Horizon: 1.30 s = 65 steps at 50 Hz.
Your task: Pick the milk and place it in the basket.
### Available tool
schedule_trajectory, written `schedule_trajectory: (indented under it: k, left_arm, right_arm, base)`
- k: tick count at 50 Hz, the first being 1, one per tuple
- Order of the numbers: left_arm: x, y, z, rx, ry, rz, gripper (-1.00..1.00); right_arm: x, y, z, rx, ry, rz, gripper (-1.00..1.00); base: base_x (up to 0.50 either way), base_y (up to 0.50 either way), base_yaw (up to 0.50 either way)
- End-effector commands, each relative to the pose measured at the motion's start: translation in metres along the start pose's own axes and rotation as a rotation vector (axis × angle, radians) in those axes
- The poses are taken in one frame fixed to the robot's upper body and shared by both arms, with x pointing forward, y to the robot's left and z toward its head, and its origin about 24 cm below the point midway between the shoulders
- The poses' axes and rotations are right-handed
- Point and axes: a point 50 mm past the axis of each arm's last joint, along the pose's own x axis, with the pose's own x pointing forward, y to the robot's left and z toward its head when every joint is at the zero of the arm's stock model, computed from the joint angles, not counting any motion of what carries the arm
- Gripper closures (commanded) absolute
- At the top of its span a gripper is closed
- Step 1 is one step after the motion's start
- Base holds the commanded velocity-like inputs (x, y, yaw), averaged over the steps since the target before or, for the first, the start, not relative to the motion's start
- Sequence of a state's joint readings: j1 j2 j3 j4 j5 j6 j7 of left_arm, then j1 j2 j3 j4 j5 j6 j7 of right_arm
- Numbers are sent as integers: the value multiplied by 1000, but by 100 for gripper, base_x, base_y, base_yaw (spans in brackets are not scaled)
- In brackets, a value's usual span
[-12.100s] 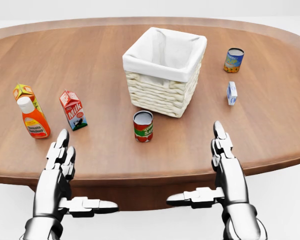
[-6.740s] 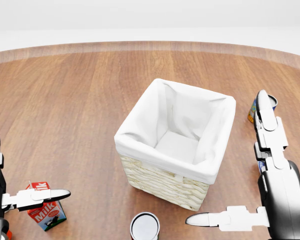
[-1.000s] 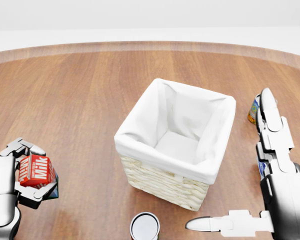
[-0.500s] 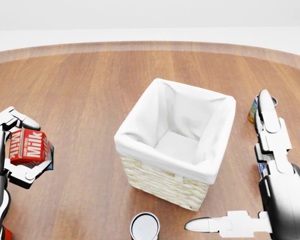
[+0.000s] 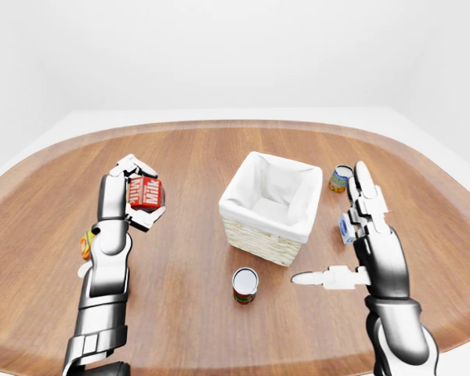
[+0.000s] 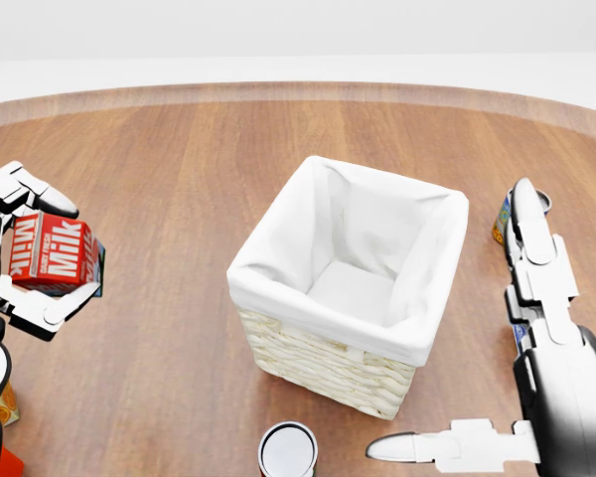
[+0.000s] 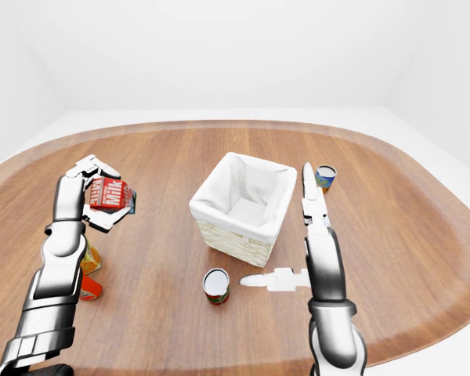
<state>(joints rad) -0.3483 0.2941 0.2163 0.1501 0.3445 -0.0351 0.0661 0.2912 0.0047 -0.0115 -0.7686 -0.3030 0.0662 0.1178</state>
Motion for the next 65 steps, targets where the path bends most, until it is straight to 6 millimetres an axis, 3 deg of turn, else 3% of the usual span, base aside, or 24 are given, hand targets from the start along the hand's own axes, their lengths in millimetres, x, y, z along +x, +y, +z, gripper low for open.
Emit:
schedule_trajectory:
  k: [1,23,27,65]
  left_arm:
    - [11,7,18,0,-59,32,100]
    - [22,11,47,6,-114,33,100]
    - [22,11,60,6,-153,27,100]
    - [33,-11,101,-37,-272,-23,100]
  right_arm:
    - [0,0,0,1,-1,0,-100]
    - [-1,0,0,2,-1,1,-100]
    - [0,0,0,1,-1,1,-100]
    - [-1,1,-2,0,0,4,-100]
  base:
    - [0,0,0]
    - [0,0,0]
    - [0,0,0]
    - [0,0,0]
